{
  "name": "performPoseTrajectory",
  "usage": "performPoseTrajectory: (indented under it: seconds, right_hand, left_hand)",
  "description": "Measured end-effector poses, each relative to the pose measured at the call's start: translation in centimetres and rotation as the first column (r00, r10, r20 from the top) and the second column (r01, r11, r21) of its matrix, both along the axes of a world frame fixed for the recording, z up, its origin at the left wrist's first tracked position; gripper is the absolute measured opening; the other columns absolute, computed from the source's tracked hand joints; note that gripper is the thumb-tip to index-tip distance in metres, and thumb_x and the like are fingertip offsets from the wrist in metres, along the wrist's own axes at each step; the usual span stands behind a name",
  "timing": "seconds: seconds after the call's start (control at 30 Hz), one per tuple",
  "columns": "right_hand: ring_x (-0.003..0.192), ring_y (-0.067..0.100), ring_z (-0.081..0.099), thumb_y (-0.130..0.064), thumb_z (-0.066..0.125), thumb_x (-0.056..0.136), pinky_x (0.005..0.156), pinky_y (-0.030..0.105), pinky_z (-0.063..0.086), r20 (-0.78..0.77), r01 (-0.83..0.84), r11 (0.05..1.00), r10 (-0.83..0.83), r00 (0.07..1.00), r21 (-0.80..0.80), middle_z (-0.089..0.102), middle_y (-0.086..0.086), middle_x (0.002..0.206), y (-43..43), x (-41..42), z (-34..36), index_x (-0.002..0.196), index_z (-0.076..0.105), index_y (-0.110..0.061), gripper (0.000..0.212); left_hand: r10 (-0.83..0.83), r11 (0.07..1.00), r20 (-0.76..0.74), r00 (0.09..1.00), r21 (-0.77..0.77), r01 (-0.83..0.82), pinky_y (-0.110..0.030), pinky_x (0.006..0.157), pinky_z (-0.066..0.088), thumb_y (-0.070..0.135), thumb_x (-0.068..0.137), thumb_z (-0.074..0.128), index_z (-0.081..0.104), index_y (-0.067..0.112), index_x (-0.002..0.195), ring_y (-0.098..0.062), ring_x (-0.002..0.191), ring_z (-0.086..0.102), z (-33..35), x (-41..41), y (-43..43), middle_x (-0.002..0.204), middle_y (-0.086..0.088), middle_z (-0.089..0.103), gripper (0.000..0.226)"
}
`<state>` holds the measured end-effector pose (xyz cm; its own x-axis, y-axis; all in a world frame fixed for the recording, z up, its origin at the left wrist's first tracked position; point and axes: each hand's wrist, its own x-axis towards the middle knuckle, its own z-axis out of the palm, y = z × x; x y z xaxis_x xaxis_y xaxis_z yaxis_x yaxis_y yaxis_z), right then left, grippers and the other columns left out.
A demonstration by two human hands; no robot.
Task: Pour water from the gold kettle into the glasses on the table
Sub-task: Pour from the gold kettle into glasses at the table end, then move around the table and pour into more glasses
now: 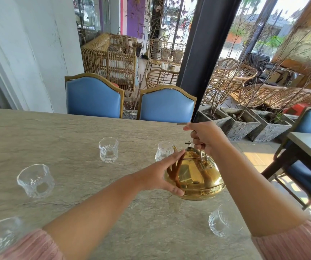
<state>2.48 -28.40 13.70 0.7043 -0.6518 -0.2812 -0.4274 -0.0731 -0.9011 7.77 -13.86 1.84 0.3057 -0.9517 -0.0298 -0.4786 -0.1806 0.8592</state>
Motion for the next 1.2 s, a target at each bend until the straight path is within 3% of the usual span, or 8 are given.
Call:
performPoseTrajectory:
  seconds: [0.17, 0.33, 0.4, 0.53, 0.67, 0.8, 1.0, 1.2]
  right_hand:
    - [0.039, 0.012, 0.028, -0.015, 0.053, 0.093, 0.037, 0.021, 0.026, 0.097, 0.047, 0.999, -0.046, 0.994, -0.009, 0.040, -0.001, 0.049, 0.4, -1.3, -1.5, 0.083, 0.063, -0.009, 0.015]
    - [0.035, 0.010, 0.026, -0.018, 0.058, 0.087, 0.037, 0.022, 0.024, 0.224, 0.171, 0.984, -0.178, 0.958, 0.049, 0.037, -0.004, 0.041, 1.6, -2.9, -3.5, 0.066, 0.055, -0.011, 0.023]
    - [0.038, 0.011, 0.025, -0.020, 0.060, 0.084, 0.039, 0.023, 0.024, 0.274, 0.201, 0.977, -0.212, 0.938, 0.069, 0.035, -0.002, 0.044, 2.1, -3.7, -4.2, 0.063, 0.053, -0.012, 0.024]
    - [0.039, 0.011, 0.024, -0.022, 0.062, 0.082, 0.040, 0.024, 0.023, 0.353, 0.227, 0.966, -0.258, 0.899, 0.126, 0.033, -0.002, 0.046, 3.0, -5.3, -5.0, 0.061, 0.048, -0.014, 0.027]
    - [0.037, 0.009, 0.022, -0.018, 0.062, 0.083, 0.036, 0.020, 0.021, 0.443, 0.226, 0.961, -0.275, 0.853, 0.162, 0.031, -0.005, 0.043, 4.2, -7.2, -4.4, 0.060, 0.044, -0.014, 0.029]
    - [0.035, 0.008, 0.024, -0.018, 0.062, 0.084, 0.036, 0.020, 0.020, 0.483, 0.225, 0.961, -0.276, 0.831, 0.163, 0.032, -0.003, 0.046, 5.1, -9.5, -2.7, 0.060, 0.046, -0.015, 0.029]
    - [0.039, 0.009, 0.023, -0.021, 0.062, 0.085, 0.040, 0.024, 0.021, 0.549, 0.248, 0.960, -0.278, 0.788, 0.130, 0.032, -0.002, 0.048, 5.2, -13.8, 0.3, 0.058, 0.046, -0.015, 0.032]
    - [0.036, 0.009, 0.020, -0.022, 0.061, 0.085, 0.037, 0.021, 0.019, 0.572, 0.278, 0.954, -0.292, 0.767, 0.114, 0.029, -0.008, 0.039, 3.0, -18.3, 2.4, 0.058, 0.048, -0.016, 0.031]
  left_hand:
    - [-0.028, 1.000, 0.061, 0.998, 0.001, 0.028, -0.032, 0.119, 0.010, 0.036, 0.066, 0.084, -0.002, 0.054, 0.144, -0.003, 0.145, -0.002, -1.0, 0.3, 0.2, 0.159, 0.018, -0.008, 0.118]
    - [-0.075, 0.997, 0.212, 0.974, 0.004, 0.076, 0.004, 0.100, 0.002, 0.031, 0.068, 0.084, -0.007, 0.047, 0.144, 0.020, 0.133, -0.011, -1.5, 0.0, 0.7, 0.146, 0.034, -0.015, 0.120]
    - [-0.072, 0.997, 0.279, 0.957, 0.013, 0.072, -0.001, 0.105, 0.003, 0.034, 0.067, 0.084, -0.006, 0.047, 0.145, 0.010, 0.138, -0.006, -1.7, -0.1, 0.9, 0.151, 0.028, -0.016, 0.119]
    - [-0.052, 0.998, 0.470, 0.881, 0.005, 0.056, -0.043, 0.118, 0.015, 0.048, 0.063, 0.082, -0.005, 0.048, 0.147, -0.017, 0.146, 0.012, -2.1, -0.5, 1.6, 0.158, 0.018, -0.013, 0.121]
    - [-0.011, 0.997, 0.597, 0.802, -0.052, 0.053, -0.039, 0.114, 0.015, 0.053, 0.060, 0.081, -0.004, 0.043, 0.148, -0.017, 0.140, 0.025, -1.0, -1.7, 2.5, 0.157, 0.016, -0.008, 0.122]
    - [0.004, 0.991, 0.608, 0.794, -0.107, 0.076, -0.029, 0.110, 0.008, 0.052, 0.058, 0.082, 0.004, 0.030, 0.151, -0.008, 0.137, 0.016, 0.8, -3.1, 3.3, 0.154, 0.016, -0.002, 0.124]
    - [0.024, 0.978, 0.666, 0.745, -0.170, 0.120, -0.032, 0.109, 0.015, 0.062, 0.055, 0.079, 0.004, 0.040, 0.148, -0.018, 0.133, 0.025, 3.5, -5.8, 2.7, 0.158, 0.003, 0.013, 0.121]
    - [-0.002, 0.966, 0.649, 0.760, -0.195, 0.169, -0.031, 0.107, 0.013, 0.059, 0.058, 0.079, 0.002, 0.041, 0.147, -0.002, 0.126, 0.012, 5.4, -10.1, 0.1, 0.158, 0.005, 0.007, 0.119]
